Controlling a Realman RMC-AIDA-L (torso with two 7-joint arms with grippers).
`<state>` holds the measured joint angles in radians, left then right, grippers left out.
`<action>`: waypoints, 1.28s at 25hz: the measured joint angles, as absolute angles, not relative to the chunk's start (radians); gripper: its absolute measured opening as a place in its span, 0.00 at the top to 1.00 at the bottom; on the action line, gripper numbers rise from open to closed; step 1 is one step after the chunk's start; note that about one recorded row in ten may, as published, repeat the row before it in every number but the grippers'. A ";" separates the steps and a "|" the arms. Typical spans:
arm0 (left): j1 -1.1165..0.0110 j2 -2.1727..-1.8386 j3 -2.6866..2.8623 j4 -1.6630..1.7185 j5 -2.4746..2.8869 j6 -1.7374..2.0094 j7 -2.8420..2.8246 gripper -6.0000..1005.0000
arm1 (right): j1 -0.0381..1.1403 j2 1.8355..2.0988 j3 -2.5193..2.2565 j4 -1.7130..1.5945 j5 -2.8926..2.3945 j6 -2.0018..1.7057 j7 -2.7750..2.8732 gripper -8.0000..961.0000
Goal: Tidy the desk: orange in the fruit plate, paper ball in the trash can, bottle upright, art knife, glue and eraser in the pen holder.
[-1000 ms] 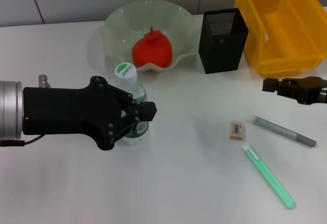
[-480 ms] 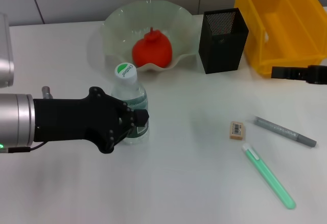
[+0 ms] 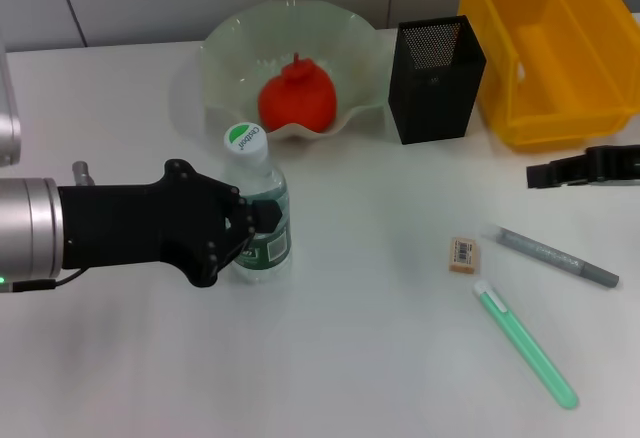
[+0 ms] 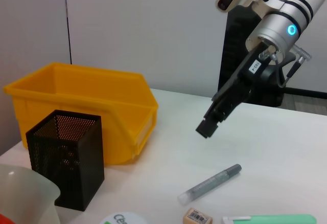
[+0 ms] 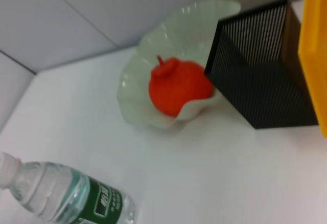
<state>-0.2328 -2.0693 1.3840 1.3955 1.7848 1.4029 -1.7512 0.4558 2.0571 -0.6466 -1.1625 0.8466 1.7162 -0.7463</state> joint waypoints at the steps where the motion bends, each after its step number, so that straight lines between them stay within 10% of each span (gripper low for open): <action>1: -0.233 -2.070 1.385 1.396 1.785 1.399 -1.748 1.00 | 0.469 2.055 -0.650 -1.152 0.830 1.716 -0.736 0.79; 32: -0.232 -2.072 1.388 1.348 1.757 1.345 -1.687 0.99 | 0.625 2.009 -0.869 -1.067 0.594 1.801 -0.453 0.71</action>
